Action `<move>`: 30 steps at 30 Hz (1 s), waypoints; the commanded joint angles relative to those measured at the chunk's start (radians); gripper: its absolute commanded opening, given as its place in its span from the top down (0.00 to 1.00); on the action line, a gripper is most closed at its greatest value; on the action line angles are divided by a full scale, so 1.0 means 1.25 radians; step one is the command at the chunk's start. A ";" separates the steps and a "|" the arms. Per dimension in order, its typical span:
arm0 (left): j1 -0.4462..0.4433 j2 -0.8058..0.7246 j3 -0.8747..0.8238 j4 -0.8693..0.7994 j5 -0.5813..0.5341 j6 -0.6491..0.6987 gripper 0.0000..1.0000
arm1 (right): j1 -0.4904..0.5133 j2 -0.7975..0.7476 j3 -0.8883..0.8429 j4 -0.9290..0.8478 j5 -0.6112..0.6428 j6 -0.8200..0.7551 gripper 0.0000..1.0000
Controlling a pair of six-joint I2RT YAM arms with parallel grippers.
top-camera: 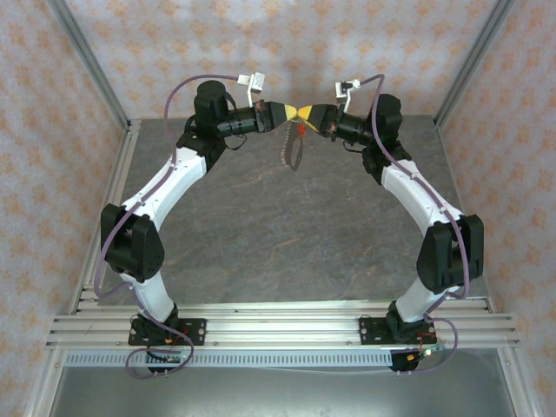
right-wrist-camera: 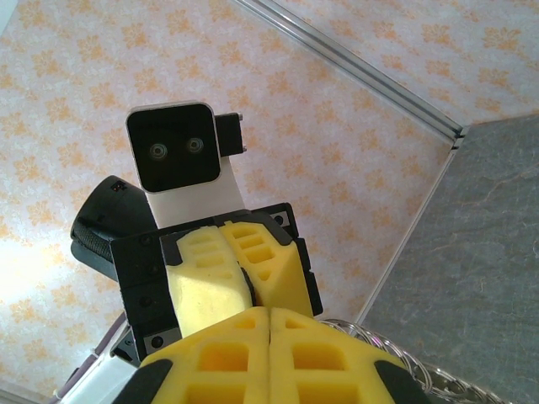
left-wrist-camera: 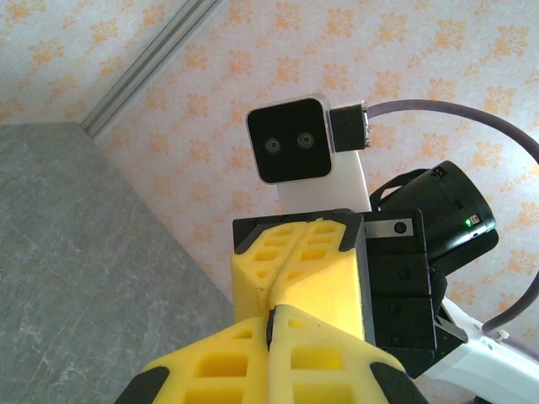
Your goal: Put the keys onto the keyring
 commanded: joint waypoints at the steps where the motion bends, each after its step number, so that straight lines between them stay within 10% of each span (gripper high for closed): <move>1: -0.016 0.006 0.011 0.016 0.005 0.010 1.00 | -0.006 -0.007 0.023 0.008 0.004 -0.009 0.97; 5: -0.015 -0.020 -0.039 0.072 -0.044 -0.018 1.00 | -0.039 -0.058 -0.031 0.001 0.068 -0.016 0.69; 30: -0.059 -0.080 -0.265 0.554 -0.241 -0.337 1.00 | 0.001 -0.215 -0.299 0.082 0.241 -0.121 0.55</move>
